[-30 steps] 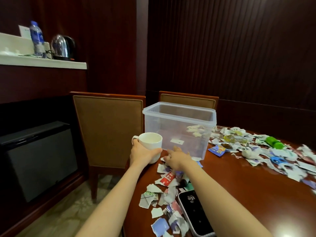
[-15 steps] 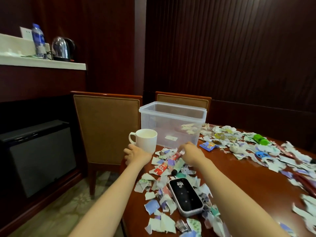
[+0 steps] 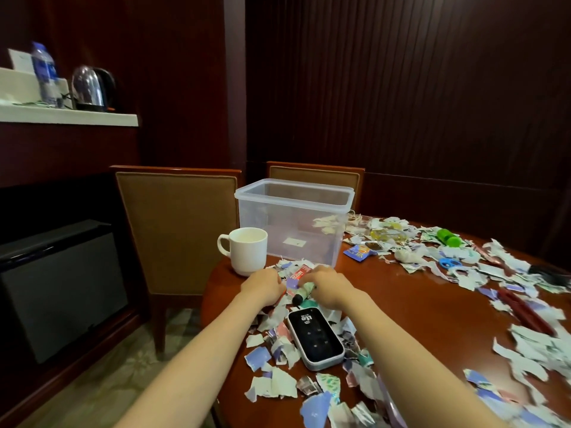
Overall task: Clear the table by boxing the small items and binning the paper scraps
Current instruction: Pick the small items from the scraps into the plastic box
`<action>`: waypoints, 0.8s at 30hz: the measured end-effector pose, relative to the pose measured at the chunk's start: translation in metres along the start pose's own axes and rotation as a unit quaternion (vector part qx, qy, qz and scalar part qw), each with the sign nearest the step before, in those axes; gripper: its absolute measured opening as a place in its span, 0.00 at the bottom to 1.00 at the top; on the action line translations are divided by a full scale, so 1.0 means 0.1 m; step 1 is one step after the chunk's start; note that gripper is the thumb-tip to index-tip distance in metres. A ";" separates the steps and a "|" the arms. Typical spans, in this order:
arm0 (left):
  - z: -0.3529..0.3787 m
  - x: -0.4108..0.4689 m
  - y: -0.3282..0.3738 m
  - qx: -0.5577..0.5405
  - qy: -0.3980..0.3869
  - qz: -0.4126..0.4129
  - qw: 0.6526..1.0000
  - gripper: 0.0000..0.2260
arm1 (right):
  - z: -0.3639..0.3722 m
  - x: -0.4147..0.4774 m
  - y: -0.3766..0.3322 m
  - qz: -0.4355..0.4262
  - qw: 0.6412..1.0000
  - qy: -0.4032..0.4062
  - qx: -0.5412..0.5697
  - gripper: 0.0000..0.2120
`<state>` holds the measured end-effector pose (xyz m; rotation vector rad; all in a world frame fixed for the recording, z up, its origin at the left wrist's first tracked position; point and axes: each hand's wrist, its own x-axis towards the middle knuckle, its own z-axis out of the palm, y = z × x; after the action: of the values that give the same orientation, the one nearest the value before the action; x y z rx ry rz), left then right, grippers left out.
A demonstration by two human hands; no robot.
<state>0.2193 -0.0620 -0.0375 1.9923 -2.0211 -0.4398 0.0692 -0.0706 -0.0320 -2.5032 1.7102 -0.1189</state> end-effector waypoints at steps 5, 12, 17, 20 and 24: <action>0.04 0.09 0.05 0.041 0.005 0.000 0.999 0.16 | -0.02 -0.01 0.02 -0.010 0.999 -0.005 -0.033 0.19; 0.03 0.18 0.04 0.051 0.053 0.046 0.996 0.12 | -0.10 0.04 0.00 -0.023 0.995 -0.054 -0.080 0.19; 0.01 0.22 0.06 0.010 0.028 0.041 0.999 0.11 | -0.11 0.06 0.01 -0.020 0.995 -0.052 -0.080 0.22; 0.00 0.23 0.06 0.004 0.005 0.043 0.999 0.16 | -0.12 0.06 0.04 -0.024 0.995 -0.045 -0.083 0.21; 0.00 0.22 0.06 -0.017 -0.042 0.048 0.998 0.20 | -0.10 0.05 0.07 -0.026 0.994 -0.009 -0.101 0.17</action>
<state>0.2131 -0.0843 -0.0353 1.8778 -2.1336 -0.5408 0.0629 -0.0781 -0.0231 -2.6829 1.7312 0.0760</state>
